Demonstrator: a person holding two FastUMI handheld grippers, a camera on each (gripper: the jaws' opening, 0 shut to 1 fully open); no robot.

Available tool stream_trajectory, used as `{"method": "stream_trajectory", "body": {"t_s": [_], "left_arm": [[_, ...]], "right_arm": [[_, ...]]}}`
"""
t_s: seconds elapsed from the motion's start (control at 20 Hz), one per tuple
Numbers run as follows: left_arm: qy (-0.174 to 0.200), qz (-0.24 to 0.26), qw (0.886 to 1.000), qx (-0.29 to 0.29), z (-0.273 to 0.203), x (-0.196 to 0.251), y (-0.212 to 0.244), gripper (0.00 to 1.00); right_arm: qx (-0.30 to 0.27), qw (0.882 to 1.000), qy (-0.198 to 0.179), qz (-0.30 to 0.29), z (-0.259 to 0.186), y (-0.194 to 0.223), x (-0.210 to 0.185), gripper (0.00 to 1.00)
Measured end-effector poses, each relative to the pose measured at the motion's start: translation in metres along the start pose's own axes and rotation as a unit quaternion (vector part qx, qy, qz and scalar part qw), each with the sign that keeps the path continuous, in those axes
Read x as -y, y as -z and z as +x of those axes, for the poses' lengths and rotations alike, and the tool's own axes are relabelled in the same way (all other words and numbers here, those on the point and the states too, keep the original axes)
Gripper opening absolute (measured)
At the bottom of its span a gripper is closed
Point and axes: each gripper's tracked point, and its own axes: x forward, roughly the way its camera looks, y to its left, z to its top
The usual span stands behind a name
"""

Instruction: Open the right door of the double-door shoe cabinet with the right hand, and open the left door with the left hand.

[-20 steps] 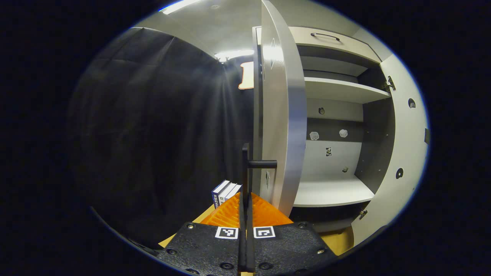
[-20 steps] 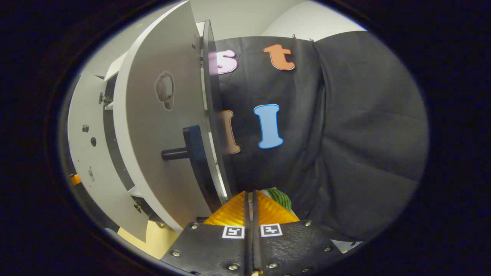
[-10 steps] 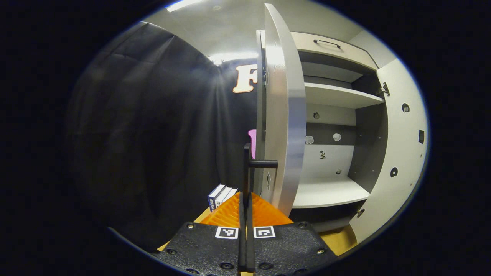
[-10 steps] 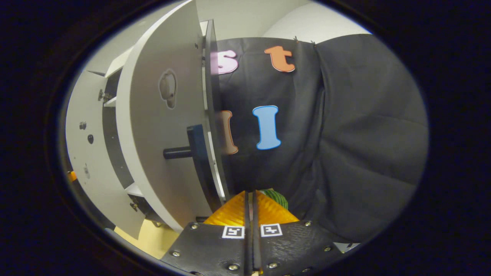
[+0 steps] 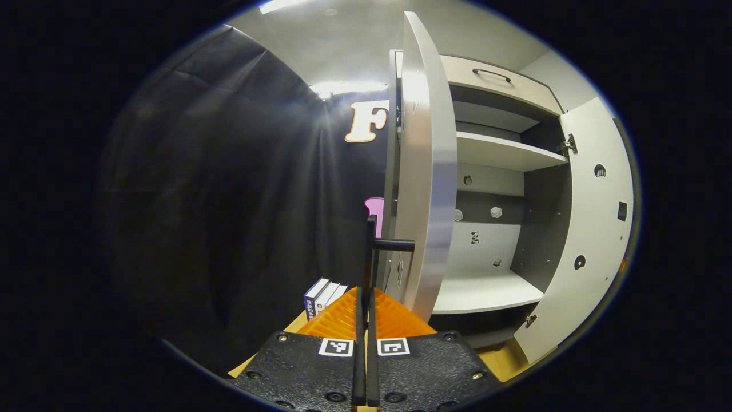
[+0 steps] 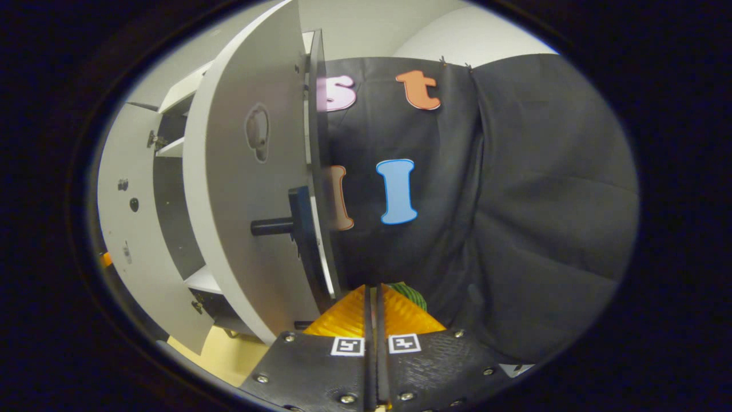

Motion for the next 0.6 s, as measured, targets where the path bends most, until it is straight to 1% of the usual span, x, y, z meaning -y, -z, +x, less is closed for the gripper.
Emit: {"method": "stream_trajectory", "body": {"t_s": [0.2, 0.25, 0.3, 0.35, 0.45, 0.5, 0.55, 0.6], "left_arm": [[-0.032, 0.001, 0.999, 0.002, -0.010, -0.018, -0.005, 0.01], [-0.034, -0.002, 0.999, 0.010, -0.015, -0.021, -0.010, 0.01], [-0.037, -0.007, 0.999, 0.018, -0.022, -0.022, -0.016, 0.00], [-0.043, -0.009, 0.999, 0.020, -0.029, -0.026, -0.020, 0.00], [-0.056, -0.011, 0.998, 0.020, -0.034, -0.028, -0.026, 0.00], [-0.056, -0.014, 0.998, 0.020, -0.044, -0.029, -0.030, 0.00], [-0.054, -0.016, 0.998, 0.018, -0.054, -0.028, -0.035, 0.00], [-0.050, -0.018, 0.998, 0.017, -0.063, -0.027, -0.038, 0.00]], "right_arm": [[0.009, 1.000, 0.010, -0.015, -0.006, -0.009, 0.000, 0.01], [0.014, 1.000, 0.014, -0.018, -0.010, -0.013, 0.000, 0.01], [0.020, 0.999, 0.017, -0.022, -0.012, -0.017, -0.001, 0.14], [0.028, 0.999, 0.021, -0.025, -0.016, -0.022, -0.001, 0.01], [0.046, 0.998, 0.029, -0.030, -0.024, -0.033, -0.003, 0.01], [0.056, 0.997, 0.032, -0.032, -0.028, -0.040, -0.005, 0.01], [0.065, 0.997, 0.034, -0.034, -0.032, -0.046, -0.006, 0.14], [0.074, 0.996, 0.036, -0.033, -0.039, -0.053, -0.008, 0.01]]}}
